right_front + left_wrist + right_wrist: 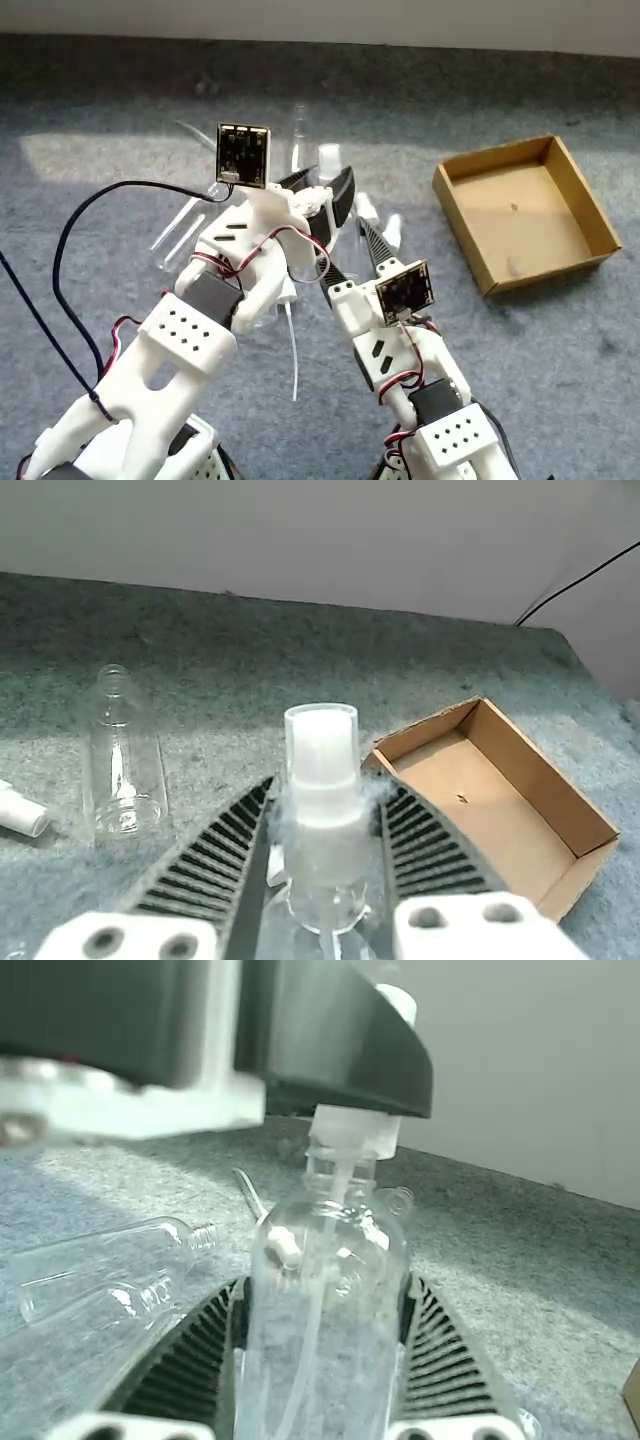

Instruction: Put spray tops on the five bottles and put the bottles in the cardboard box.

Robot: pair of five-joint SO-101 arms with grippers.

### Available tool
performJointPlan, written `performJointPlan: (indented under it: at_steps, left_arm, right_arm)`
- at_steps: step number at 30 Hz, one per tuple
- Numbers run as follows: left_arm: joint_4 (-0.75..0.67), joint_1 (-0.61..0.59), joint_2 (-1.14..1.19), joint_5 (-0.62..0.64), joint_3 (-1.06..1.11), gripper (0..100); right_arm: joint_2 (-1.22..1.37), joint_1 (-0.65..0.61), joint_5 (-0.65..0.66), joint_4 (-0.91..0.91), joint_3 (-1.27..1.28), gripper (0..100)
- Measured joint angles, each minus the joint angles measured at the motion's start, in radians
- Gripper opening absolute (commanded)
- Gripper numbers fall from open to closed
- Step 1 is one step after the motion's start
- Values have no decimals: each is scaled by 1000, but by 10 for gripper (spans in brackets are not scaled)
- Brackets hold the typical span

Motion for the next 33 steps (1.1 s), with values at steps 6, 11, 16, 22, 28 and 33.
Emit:
performJointPlan:
  at_steps: [6,11,16,22,28,33]
  left_arm:
    - [0,0,-37,0,3,4]
    - [0,5,-94,0,12,4]
    - [-18,6,-135,-5,115,4]
    - [-140,6,-204,-2,250,4]
    - [-207,6,-229,0,305,4]
    - [-192,6,-221,-28,261,4]
  right_arm:
    - [-2,0,-2,0,0,28]
    - [-3,-5,0,-2,0,28]
    - [2,-6,2,2,0,28]
    - [2,-6,2,2,0,28]
    - [2,-9,3,2,0,28]
    - [0,-8,0,0,0,28]
